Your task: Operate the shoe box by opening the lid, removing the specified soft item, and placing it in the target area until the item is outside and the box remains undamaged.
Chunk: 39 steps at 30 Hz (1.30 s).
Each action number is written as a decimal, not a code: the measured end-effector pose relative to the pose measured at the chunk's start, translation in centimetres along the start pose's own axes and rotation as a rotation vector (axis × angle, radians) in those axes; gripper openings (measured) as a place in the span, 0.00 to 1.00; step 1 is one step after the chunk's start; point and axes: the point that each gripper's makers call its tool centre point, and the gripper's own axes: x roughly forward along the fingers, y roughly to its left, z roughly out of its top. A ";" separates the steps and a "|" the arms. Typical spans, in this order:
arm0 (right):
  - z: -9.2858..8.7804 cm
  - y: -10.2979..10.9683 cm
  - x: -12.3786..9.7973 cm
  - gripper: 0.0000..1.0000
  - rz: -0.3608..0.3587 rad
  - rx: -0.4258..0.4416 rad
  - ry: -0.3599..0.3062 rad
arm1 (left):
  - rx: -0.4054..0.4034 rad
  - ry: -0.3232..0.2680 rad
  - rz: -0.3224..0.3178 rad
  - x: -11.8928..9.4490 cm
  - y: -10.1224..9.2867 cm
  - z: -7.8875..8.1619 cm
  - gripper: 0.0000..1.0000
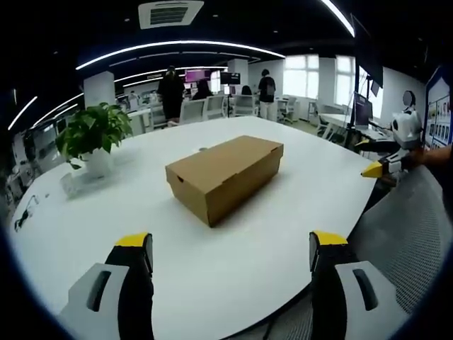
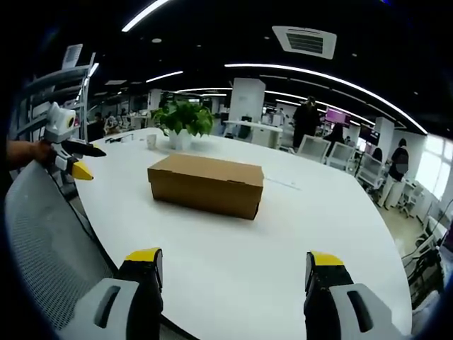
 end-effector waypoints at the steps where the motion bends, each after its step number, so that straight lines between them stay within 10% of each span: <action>1: 0.0 0.0 0.0 0.83 -0.002 0.000 -0.002 | 0.001 0.001 0.001 0.0 0.0 0.0 0.95; 39: 1.8 -0.8 0.0 0.83 0.020 -0.032 0.044 | 0.024 0.038 0.012 1.7 0.3 2.8 0.94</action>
